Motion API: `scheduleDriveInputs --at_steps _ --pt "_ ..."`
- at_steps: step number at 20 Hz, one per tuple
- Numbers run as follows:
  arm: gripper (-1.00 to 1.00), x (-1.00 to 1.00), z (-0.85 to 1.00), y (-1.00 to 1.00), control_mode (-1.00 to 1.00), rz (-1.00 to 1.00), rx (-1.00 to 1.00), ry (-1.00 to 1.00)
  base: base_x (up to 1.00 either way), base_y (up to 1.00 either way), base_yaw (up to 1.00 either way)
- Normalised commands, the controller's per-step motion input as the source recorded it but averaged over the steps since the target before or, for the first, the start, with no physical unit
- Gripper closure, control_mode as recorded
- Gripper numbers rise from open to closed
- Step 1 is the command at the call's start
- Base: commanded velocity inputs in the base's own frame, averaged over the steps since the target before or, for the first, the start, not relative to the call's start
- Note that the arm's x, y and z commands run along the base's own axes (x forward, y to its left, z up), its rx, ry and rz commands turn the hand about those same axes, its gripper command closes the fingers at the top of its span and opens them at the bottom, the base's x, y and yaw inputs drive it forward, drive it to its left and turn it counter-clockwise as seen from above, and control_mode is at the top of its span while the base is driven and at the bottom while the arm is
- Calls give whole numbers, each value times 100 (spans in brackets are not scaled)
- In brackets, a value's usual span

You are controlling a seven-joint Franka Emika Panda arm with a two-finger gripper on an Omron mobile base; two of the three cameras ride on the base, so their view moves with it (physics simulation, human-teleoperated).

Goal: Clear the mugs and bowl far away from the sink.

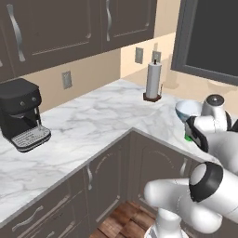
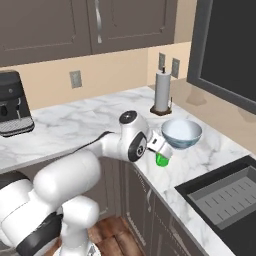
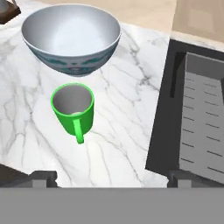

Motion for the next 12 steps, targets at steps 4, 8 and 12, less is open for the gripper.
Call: scheduleDriveInputs --at_steps 4,8,12 --pt "-100 1 -28 -24 -100 18 24 4 0 0 0" --pt "-100 15 -8 0 -100 5 0 0 0 0 0" --pt "-100 14 -21 0 -100 7 0 3 0 0 0"
